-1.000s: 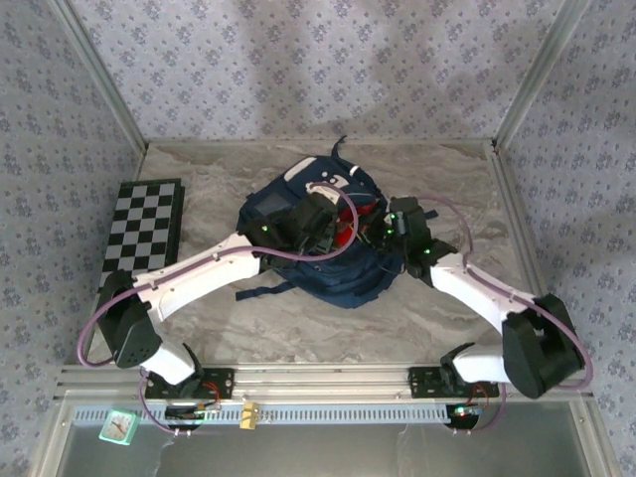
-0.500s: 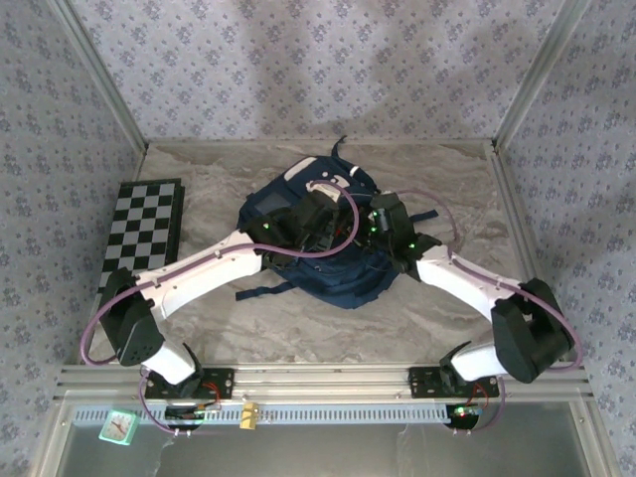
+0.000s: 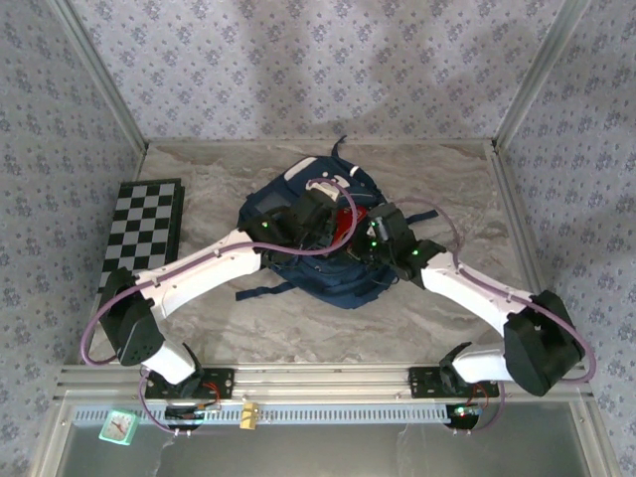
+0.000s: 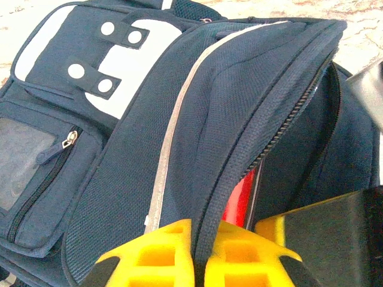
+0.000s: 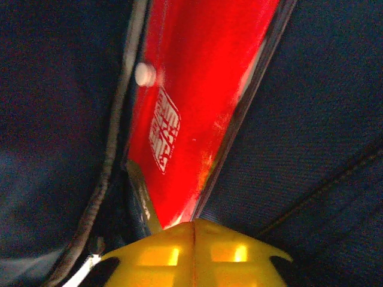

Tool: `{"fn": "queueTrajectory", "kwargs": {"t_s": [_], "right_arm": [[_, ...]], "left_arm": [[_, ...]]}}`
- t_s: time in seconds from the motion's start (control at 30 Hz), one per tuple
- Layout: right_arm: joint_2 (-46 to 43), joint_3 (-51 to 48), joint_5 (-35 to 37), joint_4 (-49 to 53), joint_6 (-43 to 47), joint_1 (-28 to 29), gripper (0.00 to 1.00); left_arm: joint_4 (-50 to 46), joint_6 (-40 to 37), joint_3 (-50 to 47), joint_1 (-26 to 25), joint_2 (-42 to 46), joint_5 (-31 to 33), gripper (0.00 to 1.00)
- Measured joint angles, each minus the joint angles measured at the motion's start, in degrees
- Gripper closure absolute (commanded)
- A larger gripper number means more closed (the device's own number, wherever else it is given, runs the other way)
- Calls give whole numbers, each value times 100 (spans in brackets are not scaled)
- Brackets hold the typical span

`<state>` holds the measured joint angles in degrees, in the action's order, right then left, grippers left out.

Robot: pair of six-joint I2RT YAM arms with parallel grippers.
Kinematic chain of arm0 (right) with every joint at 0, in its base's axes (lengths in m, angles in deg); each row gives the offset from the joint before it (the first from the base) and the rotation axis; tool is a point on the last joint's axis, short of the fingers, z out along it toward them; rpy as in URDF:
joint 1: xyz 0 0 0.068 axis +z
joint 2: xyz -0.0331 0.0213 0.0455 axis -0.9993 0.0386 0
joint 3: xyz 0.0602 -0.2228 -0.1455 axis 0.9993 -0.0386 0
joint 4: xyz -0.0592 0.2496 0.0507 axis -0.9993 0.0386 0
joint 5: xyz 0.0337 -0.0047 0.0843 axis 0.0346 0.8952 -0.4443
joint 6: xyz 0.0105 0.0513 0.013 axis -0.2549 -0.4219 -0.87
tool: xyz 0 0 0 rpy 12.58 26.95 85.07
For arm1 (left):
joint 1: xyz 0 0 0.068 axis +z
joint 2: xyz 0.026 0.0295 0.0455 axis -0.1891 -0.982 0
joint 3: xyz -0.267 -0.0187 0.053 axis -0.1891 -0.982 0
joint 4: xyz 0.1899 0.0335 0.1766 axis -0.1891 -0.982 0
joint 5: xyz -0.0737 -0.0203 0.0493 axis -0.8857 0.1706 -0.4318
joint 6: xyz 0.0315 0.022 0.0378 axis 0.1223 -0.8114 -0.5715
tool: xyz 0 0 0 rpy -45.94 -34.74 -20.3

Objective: Pack books, pencil case, and school supplies into a backpack

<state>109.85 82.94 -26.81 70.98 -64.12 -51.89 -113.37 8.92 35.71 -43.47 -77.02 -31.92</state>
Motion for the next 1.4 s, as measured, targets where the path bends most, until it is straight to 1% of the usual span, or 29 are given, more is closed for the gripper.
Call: {"fn": "queueTrajectory", "kwargs": {"t_s": [0.23, 0.37, 0.43, 0.53, 0.6, 0.67, 0.77, 0.8, 0.87, 0.97, 1.07, 1.17, 1.23, 1.3, 1.4], "right_arm": [[835, 531, -133, -299, 24, 24, 95], [887, 553, -133, -402, 131, 20, 89], [769, 549, -103, -271, 269, 20, 84], [249, 404, -42, 50, 505, -9, 76], [-299, 289, 15, 415, 682, -125, 72], [-890, 192, 76, 822, 839, -358, 70], [-1705, 24, 133, 1388, 1016, -841, 65], [-1930, -35, 125, 1578, 1064, -1027, 62], [-2236, -98, 105, 1917, 1187, -1362, 57], [-2404, -111, 13, 2253, 1344, -1633, 53], [-2385, -179, -243, 2337, 1458, -1585, 48], [-2208, -192, -404, 2330, 1478, -1300, 46], [-2024, -192, -437, 2323, 1469, -990, 46], [-1827, -201, -492, 2192, 1381, -741, 47], [-1499, -234, -634, 1762, 1156, -516, 50]], "left_arm": [[0, 87, 0, 2, 0, -55, 100], [2, 151, 0, 50, 0, -66, 99], [4, 175, 0, 63, 0, -105, 98], [15, 247, 0, 66, 0, -160, 94], [15, 315, -2, 66, 0, -236, 88], [17, 422, -11, 76, 0, -345, 78], [166, 651, -101, 74, 57, -586, 66], [258, 752, -214, 72, 151, -678, 61], [409, 922, -551, 74, 463, -789, 56], [562, 1292, -1121, 155, 1115, -905, 52], [802, 1803, -1707, 439, 1718, -1005, 50], [1165, 2323, -2378, 903, 2096, -1176, 48], [1416, 2697, -2833, 1222, 2177, -1353, 47], [1641, 3023, -3193, 1438, 2164, -1502, 47], [1952, 3429, -3532, 1578, 2094, -1722, 47]]}}
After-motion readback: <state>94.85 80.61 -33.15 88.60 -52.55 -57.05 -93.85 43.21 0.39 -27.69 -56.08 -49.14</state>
